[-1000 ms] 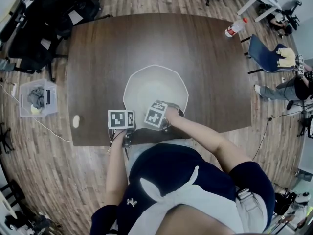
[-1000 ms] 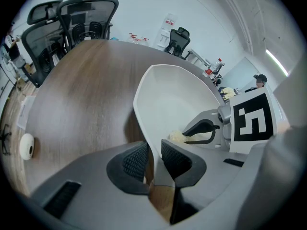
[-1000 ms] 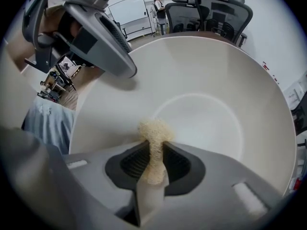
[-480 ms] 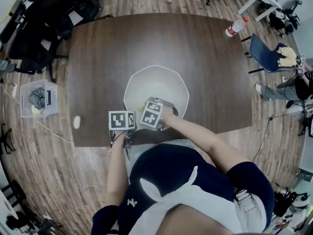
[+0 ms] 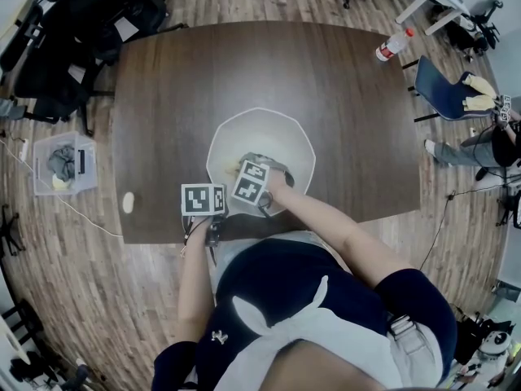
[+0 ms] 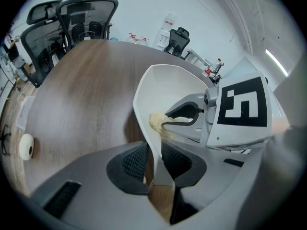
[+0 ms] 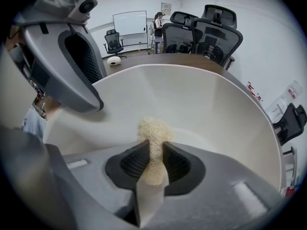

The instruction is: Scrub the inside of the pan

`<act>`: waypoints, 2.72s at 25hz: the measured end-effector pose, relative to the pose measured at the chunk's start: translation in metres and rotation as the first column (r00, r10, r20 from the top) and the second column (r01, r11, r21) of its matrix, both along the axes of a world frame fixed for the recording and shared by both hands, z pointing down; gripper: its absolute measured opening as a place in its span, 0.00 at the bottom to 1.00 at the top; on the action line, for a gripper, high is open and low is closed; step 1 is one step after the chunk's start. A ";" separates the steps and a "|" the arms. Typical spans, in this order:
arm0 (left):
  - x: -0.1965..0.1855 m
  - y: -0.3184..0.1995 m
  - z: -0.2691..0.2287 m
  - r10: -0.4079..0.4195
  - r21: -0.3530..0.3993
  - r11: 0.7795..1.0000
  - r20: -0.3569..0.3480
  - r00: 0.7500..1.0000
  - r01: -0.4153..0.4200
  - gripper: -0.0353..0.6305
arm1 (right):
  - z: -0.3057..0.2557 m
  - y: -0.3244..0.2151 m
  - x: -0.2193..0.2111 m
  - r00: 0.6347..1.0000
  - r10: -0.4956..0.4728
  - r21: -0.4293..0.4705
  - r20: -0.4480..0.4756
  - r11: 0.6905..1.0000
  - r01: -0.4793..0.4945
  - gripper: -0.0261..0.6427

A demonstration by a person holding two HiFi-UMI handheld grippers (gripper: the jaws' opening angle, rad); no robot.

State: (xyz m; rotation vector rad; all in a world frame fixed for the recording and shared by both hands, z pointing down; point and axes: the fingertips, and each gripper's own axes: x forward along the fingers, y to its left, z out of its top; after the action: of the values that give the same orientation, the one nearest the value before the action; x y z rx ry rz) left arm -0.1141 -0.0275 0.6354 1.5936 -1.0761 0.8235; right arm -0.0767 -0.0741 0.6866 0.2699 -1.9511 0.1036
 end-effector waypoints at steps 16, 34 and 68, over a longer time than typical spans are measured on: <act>0.001 -0.002 0.000 -0.004 0.002 1.000 -0.003 1.000 0.004 0.18 | -0.002 -0.043 0.023 0.991 0.135 0.026 0.002 0.990 -0.135 0.16; 0.001 -0.001 0.000 -0.004 0.003 1.000 -0.004 1.000 0.004 0.18 | -0.001 -0.061 0.076 0.952 0.297 -0.027 -0.079 0.954 -0.300 0.16; 0.000 -0.002 -0.002 0.005 0.000 1.000 0.004 1.000 -0.005 0.18 | -0.004 -0.005 0.061 0.983 0.184 -0.066 -0.024 0.981 -0.185 0.17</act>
State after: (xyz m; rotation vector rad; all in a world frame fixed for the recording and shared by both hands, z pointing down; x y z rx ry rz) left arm -0.1141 -0.0293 0.6332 1.5965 -1.0753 0.8305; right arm -0.0159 -0.0794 0.6823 0.4051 -1.8980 0.2875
